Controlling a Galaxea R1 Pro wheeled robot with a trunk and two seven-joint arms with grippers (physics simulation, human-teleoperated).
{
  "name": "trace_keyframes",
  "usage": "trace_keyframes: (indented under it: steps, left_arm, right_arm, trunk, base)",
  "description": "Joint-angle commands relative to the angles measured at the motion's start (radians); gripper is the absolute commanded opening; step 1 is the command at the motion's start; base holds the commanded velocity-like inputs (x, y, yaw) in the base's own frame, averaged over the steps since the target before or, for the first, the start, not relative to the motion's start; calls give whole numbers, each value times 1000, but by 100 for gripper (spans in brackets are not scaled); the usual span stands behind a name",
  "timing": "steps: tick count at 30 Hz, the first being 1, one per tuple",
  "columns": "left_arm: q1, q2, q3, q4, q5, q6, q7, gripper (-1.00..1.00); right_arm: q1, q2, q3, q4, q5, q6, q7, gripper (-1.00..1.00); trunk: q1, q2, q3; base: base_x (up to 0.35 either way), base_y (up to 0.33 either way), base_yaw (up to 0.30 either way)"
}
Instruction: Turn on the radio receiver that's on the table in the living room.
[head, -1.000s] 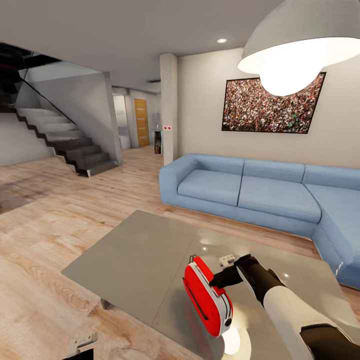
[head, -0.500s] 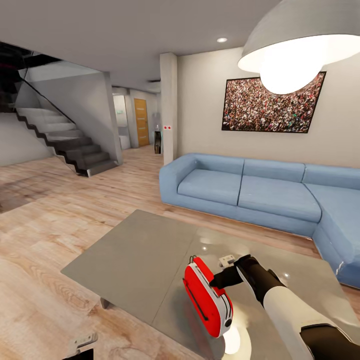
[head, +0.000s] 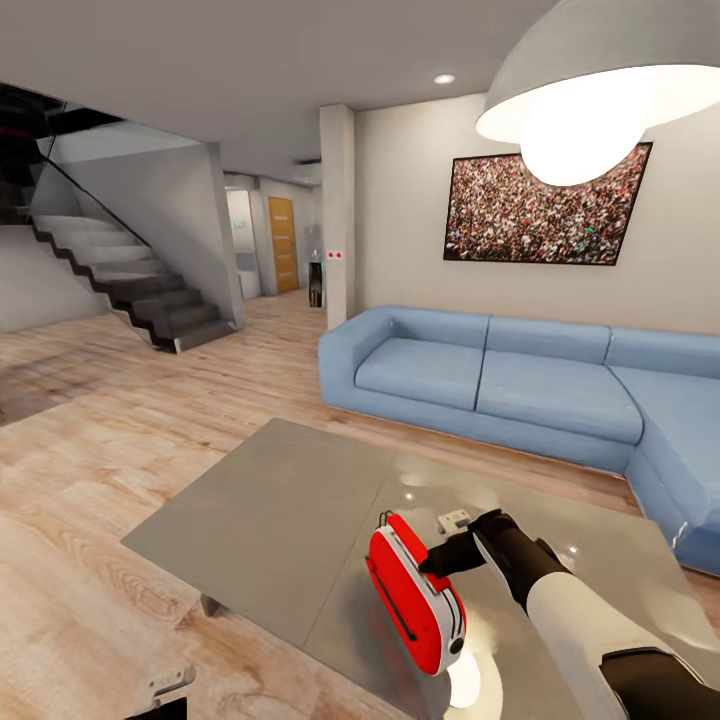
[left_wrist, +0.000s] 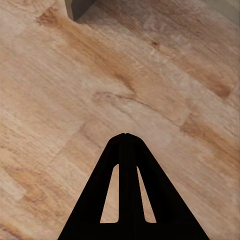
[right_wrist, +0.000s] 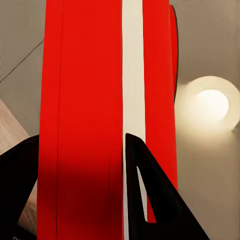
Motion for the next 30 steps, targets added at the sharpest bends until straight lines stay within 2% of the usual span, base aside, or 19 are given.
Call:
trace_keyframes:
  steps: [1,14,21,30]
  left_arm:
    - [0,0,0,0,0,0,0,-100]
    - [0,0,0,1,0,0,0,-100]
    - [0,0,0,1,0,0,0,-100]
    - [0,0,0,1,0,0,0,-100]
  right_arm:
    - [-1,0,-1,0,-6,1,0,-100]
    - [0,0,-1,0,-6,1,-1,-100]
    - [0,1,-1,0,-7,0,-40,-100]
    - [-1,2,-1,11,-7,-1,-46,-100]
  trunk:
    - [0,0,0]
    - [0,0,0]
    - [0,0,0]
    - [0,0,0]
  base:
    - [0,0,0]
    - [0,0,0]
    - [0,0,0]
    - [0,0,0]
